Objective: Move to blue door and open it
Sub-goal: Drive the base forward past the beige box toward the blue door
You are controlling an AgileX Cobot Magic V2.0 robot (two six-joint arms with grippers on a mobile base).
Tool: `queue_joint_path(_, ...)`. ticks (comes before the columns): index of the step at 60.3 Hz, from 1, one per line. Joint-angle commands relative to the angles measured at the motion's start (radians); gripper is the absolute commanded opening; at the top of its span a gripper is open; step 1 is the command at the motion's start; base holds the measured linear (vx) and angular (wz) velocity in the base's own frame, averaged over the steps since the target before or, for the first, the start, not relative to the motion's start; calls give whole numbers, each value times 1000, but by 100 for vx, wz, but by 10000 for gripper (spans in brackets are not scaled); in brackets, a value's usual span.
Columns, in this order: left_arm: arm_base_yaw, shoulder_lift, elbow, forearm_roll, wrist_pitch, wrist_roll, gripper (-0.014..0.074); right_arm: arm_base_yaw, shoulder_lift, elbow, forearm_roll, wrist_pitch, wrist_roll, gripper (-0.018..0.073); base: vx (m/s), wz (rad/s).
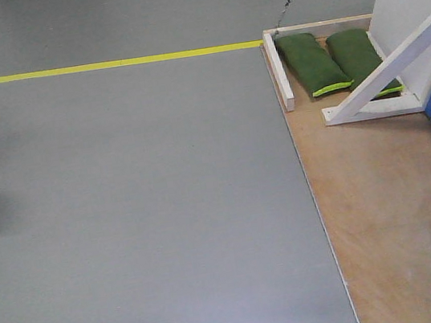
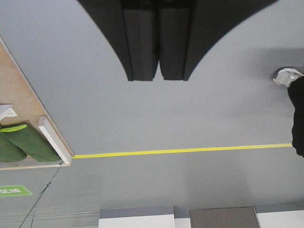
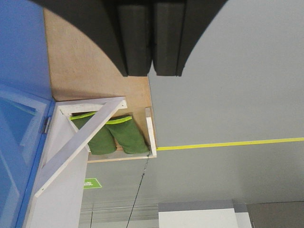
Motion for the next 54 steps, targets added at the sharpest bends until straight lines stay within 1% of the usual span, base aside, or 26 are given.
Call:
queue_joint_path(1,-3,-20,-20,-2,-82,-4,71,-2,-12,8,-3,-79,0,-4,24,-3)
queue_joint_path(32,-3,-20,-20,-2,-82,-4,71,-2,-12,8,-3,-79,0,-4,20,-2)
queue_joint_path(54,0,-20,-20,-2,-82,-4,71,-2,-12,8,-3,-82,0,-4,13,-1)
